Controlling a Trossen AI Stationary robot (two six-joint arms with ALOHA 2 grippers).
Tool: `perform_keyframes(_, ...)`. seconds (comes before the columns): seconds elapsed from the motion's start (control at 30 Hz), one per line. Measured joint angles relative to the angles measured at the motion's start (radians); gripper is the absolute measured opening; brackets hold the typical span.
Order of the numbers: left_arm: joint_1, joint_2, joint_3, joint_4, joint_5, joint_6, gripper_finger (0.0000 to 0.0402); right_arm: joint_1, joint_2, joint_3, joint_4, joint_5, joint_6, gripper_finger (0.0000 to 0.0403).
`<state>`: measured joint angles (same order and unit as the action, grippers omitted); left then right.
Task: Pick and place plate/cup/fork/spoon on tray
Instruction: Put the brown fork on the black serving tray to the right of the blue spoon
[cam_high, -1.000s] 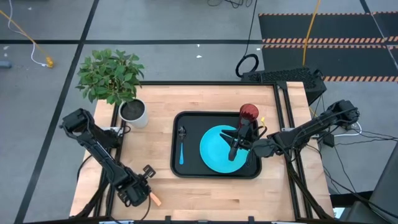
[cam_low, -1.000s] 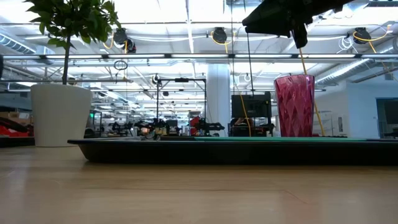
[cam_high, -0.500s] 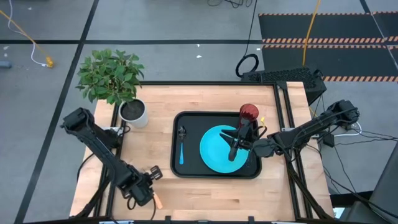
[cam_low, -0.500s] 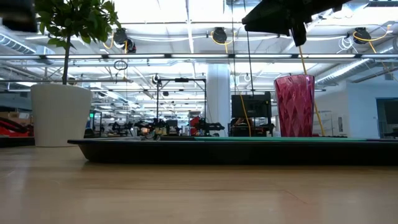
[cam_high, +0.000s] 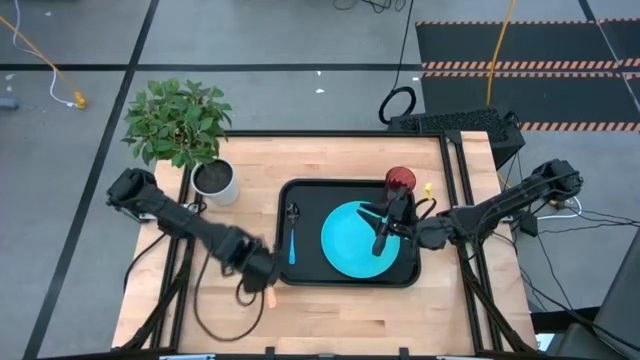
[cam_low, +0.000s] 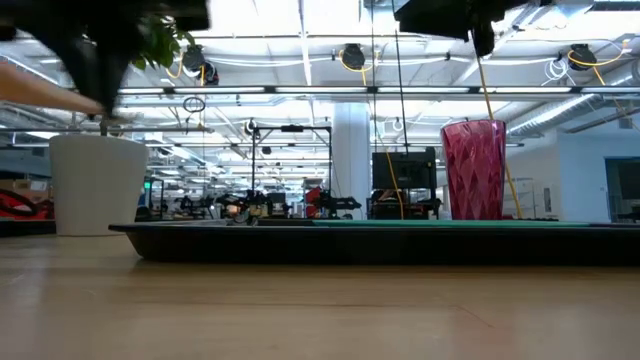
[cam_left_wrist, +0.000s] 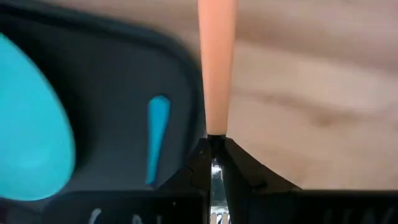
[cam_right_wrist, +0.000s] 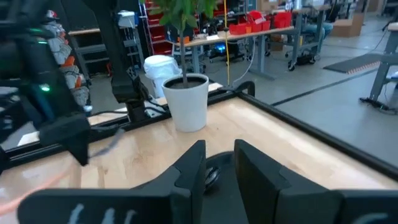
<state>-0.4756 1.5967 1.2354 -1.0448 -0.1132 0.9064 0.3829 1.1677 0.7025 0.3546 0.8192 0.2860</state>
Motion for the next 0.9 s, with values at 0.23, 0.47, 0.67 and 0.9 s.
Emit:
perform_keyframes(0.23,0.192,0.000,0.000,0.108,0.001,0.293,0.0016,-0.004,-0.063,0.000,0.000,0.048,-0.101,0.0077)
perform_keyframes(0.47,0.301,0.026,0.002,0.197,0.037,0.464,0.0016,-0.035,-0.129,0.000,0.000,0.049,-0.208,0.0077)
perform_keyframes(0.67,0.356,0.125,0.002,0.199,0.025,0.582,0.0018,-0.087,-0.168,0.000,-0.004,0.048,-0.289,0.0077)
perform_keyframes(0.9,0.399,0.185,0.002,0.295,0.006,0.674,0.0015,-0.144,-0.196,0.000,-0.008,0.045,-0.352,0.0077)
